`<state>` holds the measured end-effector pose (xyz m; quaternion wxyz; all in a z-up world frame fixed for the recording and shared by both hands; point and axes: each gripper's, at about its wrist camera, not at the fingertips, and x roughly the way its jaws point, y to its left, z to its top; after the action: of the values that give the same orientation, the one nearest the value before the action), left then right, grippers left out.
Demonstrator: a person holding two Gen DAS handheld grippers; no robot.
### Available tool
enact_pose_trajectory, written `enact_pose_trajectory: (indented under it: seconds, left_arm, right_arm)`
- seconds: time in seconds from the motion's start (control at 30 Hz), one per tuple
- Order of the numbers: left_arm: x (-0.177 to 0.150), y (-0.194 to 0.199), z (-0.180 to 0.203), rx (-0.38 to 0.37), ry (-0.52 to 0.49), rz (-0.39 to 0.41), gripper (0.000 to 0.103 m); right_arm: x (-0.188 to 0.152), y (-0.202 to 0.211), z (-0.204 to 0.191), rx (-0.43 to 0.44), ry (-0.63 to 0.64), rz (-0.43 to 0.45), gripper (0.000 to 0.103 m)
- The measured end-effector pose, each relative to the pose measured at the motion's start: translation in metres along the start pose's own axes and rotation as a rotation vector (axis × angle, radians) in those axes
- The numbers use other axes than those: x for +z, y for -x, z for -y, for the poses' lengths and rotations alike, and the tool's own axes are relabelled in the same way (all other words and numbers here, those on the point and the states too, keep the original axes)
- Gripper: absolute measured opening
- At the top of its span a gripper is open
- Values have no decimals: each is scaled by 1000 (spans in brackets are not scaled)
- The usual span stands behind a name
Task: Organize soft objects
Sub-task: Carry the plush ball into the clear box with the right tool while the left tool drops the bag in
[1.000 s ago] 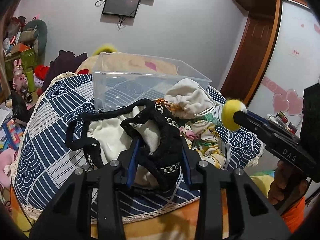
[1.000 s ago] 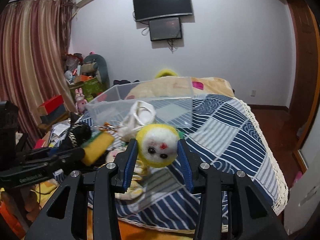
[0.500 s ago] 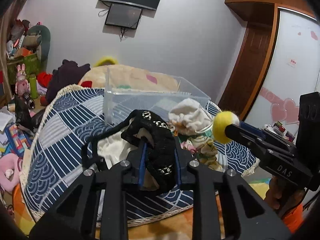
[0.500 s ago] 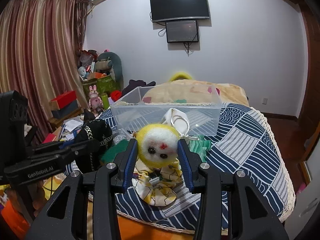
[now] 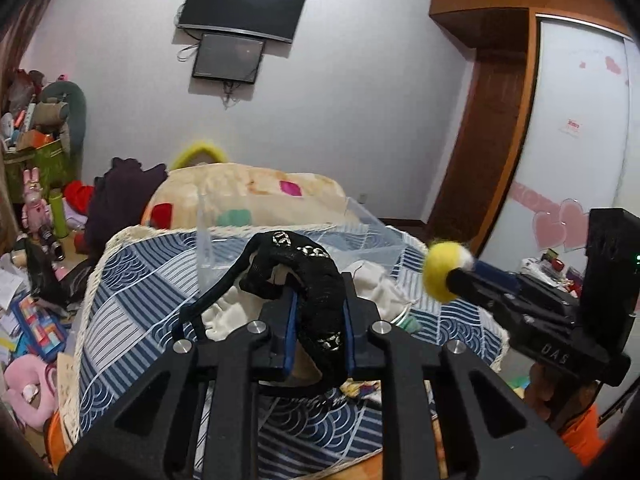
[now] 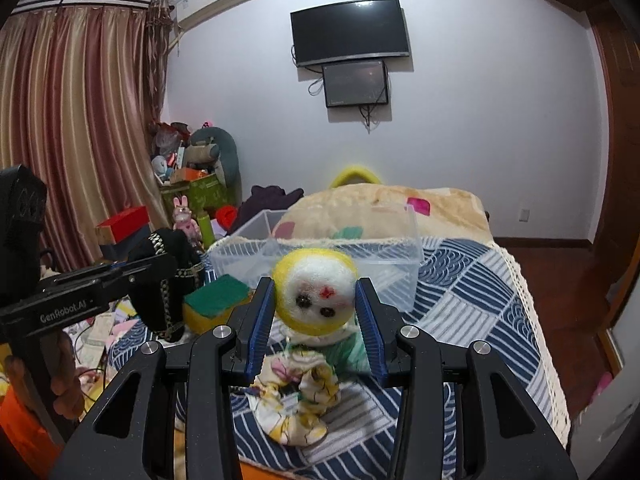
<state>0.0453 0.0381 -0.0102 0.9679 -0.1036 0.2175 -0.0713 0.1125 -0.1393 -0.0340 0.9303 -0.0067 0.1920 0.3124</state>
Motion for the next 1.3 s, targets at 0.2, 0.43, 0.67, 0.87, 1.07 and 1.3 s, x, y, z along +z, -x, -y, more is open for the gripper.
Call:
enact_pose_trajectory:
  seconds: [0.2, 0.43, 0.67, 0.87, 1.07, 1.3]
  left_arm:
    - [-11, -25, 1, -26, 14, -63, 18]
    - [-20, -26, -20, -62, 90, -80, 18]
    - [-11, -9, -30, -64, 102, -48, 18]
    - [10, -1, -30, -42, 70, -25, 18]
    - [33, 10, -23, -2, 25, 37, 18]
    - [56, 5, -13, 18, -2, 79, 18]
  right_arm:
    - [5, -18, -9, 82, 0, -21, 38]
    - [-11, -58, -30, 155, 32, -135, 38]
    - [-34, -87, -42, 148, 70, -240, 38]
    - [-32, -81, -40, 142, 70, -232, 38]
    - [-12, -66, -33, 134, 64, -165, 38]
    - [20, -44, -19, 84, 55, -52, 38]
